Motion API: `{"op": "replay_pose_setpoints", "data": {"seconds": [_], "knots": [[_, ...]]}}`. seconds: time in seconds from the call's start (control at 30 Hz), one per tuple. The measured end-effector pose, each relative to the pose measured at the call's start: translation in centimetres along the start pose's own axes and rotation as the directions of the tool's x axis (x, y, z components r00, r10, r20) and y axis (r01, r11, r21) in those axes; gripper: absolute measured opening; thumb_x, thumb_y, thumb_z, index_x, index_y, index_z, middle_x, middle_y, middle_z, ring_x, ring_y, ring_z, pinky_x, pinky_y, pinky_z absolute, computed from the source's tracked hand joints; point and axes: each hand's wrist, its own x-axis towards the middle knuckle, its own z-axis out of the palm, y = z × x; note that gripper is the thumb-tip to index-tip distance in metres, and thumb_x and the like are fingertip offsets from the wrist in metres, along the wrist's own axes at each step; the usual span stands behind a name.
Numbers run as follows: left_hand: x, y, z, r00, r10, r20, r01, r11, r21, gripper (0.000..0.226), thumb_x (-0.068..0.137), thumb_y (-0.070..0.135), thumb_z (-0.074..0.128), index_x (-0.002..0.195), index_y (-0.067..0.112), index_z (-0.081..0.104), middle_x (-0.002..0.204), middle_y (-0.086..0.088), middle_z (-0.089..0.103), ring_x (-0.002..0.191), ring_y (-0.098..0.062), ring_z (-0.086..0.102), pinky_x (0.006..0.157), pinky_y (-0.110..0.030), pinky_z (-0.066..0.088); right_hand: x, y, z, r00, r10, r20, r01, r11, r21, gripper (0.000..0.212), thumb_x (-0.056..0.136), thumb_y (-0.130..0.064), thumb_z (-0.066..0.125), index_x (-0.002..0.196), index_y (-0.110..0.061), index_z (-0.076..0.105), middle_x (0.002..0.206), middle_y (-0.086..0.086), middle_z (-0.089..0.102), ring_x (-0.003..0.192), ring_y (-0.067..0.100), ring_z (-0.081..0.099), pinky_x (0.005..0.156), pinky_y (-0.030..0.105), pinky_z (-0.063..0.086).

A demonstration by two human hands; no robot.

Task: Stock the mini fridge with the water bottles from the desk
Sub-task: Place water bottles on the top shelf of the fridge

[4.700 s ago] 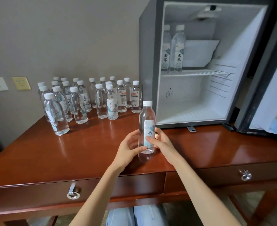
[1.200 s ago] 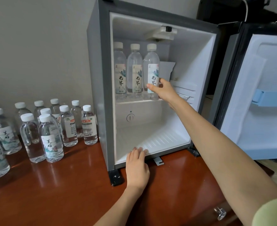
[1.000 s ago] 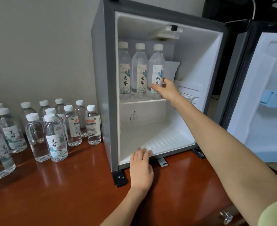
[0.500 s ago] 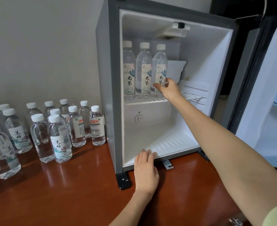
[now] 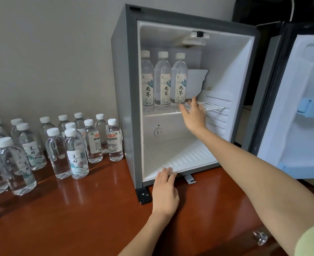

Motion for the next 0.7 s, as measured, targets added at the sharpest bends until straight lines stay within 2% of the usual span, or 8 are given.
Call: {"op": "replay_pose_setpoints", "data": {"seconds": [0.1,0.2,0.3,0.4,0.5,0.57,0.63,0.7], "knots": [[-1.0,0.1,-0.6,1.0,-0.008,0.009,0.008,1.0,-0.018,0.06,0.081,-0.004,0.044,0.137,0.015,0.051,0.15,-0.001,0.039,0.145,-0.02,0.026,0.118,-0.025,0.016,-2.6,0.7,-0.4,1.0,-0.022,0.005,0.021,0.99,0.142,0.061,0.101,-0.037,0.044,0.153,-0.012,0.024,0.157,0.006,0.032,0.147,0.022,0.019,0.12,0.034,0.014],[-2.2,0.1,-1.2,1.0,-0.023,0.002,0.023,0.999,-0.045,0.056,0.085,0.0,0.045,0.138,0.017,0.051,0.149,0.002,0.04,0.141,-0.017,0.033,0.112,-0.024,0.03,-5.4,1.1,-1.0,0.992,-0.109,0.057,0.094,0.971,0.218,0.049,0.102,-0.028,0.046,0.148,-0.015,0.036,0.159,0.0,0.024,0.149,0.013,0.012,0.115,0.023,0.011],[-3.5,0.1,-2.3,0.998,-0.062,-0.013,0.06,0.992,-0.11,0.05,0.089,0.004,0.046,0.135,0.019,0.054,0.144,0.004,0.046,0.133,-0.015,0.043,0.107,-0.02,0.034,-8.6,1.5,-1.4,0.995,-0.067,0.074,0.036,0.933,0.358,0.043,0.101,-0.025,0.05,0.142,-0.016,0.046,0.15,-0.003,0.041,0.138,0.01,0.036,0.111,0.022,0.027],[-4.9,-0.2,-3.6,0.992,-0.092,-0.085,0.078,0.986,-0.149,0.044,0.089,0.005,0.048,0.129,0.021,0.058,0.129,0.008,0.054,0.118,-0.011,0.053,0.093,-0.015,0.037,-12.5,2.0,-0.8,0.995,-0.019,0.096,-0.029,0.879,0.477,0.029,0.098,-0.019,0.055,0.127,-0.014,0.059,0.12,-0.001,0.063,0.114,0.013,0.057,0.102,0.027,0.042],[-6.3,-0.8,-4.9,0.977,-0.16,-0.138,0.131,0.972,-0.197,0.04,0.089,0.004,0.05,0.124,0.021,0.061,0.114,0.007,0.06,0.097,-0.015,0.06,0.081,-0.016,0.039,-16.9,1.8,0.8,0.989,0.01,0.147,-0.091,0.825,0.558,0.018,0.095,-0.01,0.057,0.108,-0.02,0.064,0.101,0.002,0.068,0.101,0.021,0.063,0.092,0.028,0.046],[-7.1,-1.4,-5.8,0.956,-0.257,-0.139,0.213,0.94,-0.266,0.04,0.087,0.002,0.051,0.12,0.021,0.063,0.104,0.008,0.061,0.088,-0.012,0.06,0.078,-0.017,0.039,-19.9,1.4,2.1,0.975,0.007,0.223,-0.138,0.804,0.578,0.02,0.093,-0.01,0.059,0.1,-0.028,0.064,0.094,0.0,0.069,0.098,0.021,0.064,0.088,0.028,0.047],[-7.7,-2.1,-6.8,0.918,-0.377,-0.125,0.314,0.882,-0.351,0.039,0.086,-0.001,0.051,0.117,0.02,0.064,0.102,0.007,0.064,0.093,-0.01,0.06,0.082,-0.018,0.041,-22.3,0.7,3.3,0.951,-0.012,0.31,-0.183,0.787,0.59,0.022,0.093,-0.01,0.06,0.099,-0.031,0.065,0.096,0.003,0.07,0.098,0.023,0.066,0.089,0.032,0.05],[-8.3,-2.8,-7.9,0.876,-0.465,-0.127,0.377,0.825,-0.42,0.038,0.086,-0.004,0.049,0.114,0.018,0.065,0.104,0.004,0.068,0.096,-0.011,0.061,0.085,-0.02,0.043,-24.2,-0.2,4.3,0.923,-0.035,0.384,-0.223,0.763,0.607,0.022,0.093,-0.007,0.058,0.1,-0.026,0.065,0.098,0.009,0.07,0.093,0.022,0.067,0.086,0.031,0.052]]}}
